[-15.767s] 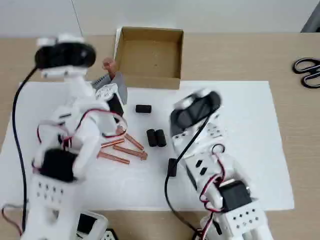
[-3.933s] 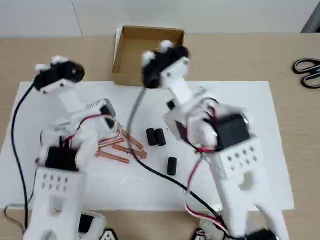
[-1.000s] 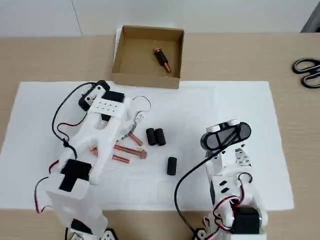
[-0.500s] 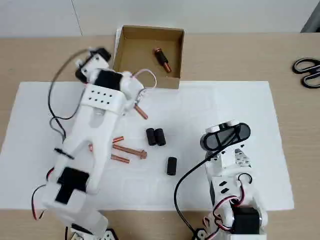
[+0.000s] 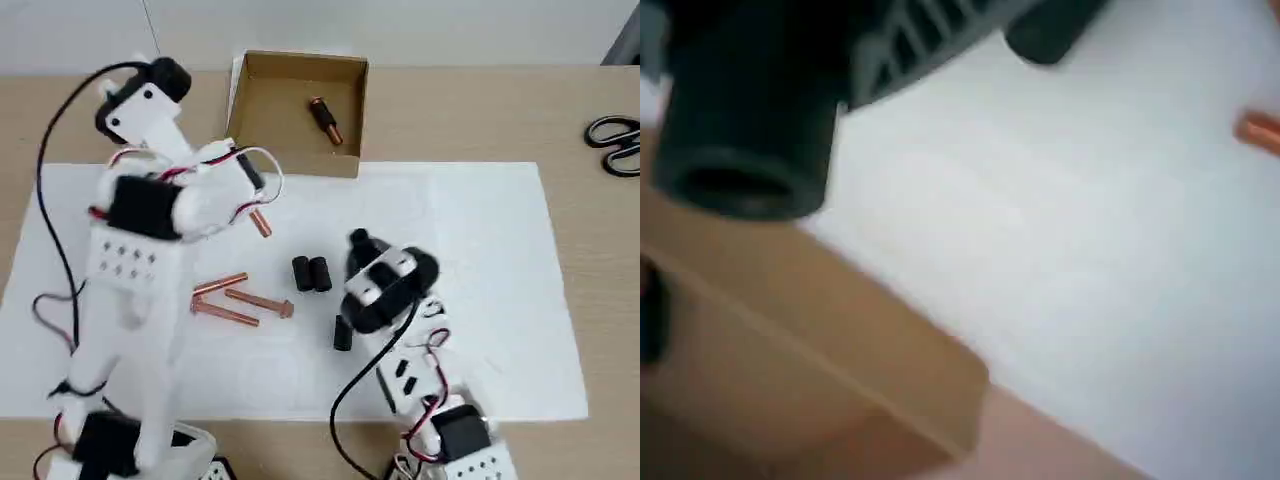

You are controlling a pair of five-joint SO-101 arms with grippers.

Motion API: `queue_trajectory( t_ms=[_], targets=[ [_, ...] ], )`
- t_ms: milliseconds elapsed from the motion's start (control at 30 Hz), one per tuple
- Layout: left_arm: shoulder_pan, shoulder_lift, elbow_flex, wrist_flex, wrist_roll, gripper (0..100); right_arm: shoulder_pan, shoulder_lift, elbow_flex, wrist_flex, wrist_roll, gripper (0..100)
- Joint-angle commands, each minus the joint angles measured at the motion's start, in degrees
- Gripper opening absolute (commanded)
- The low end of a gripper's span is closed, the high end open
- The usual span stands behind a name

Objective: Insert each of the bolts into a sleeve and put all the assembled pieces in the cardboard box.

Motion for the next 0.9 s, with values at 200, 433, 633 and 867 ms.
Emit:
queue_trajectory(
  t_ms=[200, 433, 633, 867],
  targets=[
    [-1.14, -13.19, -1.27, -13.98, -14.86, 1, -1.27, -0.66, 2.29, -10.42, -0.62, 0.5],
    [4.31, -23.65, 21.23, -36.4, -20.4, 1, -1.19, -0.66, 2.29, -9.98, -0.62, 0.5],
    [9.93, -33.32, 46.2, -67.69, -24.62, 1, -1.19, -0.66, 2.29, -9.89, -0.62, 0.5],
    [17.93, -37.36, 58.33, -77.8, -24.44, 1, -1.36, -0.75, 2.29, -10.51, -0.7, 0.5]
  ],
)
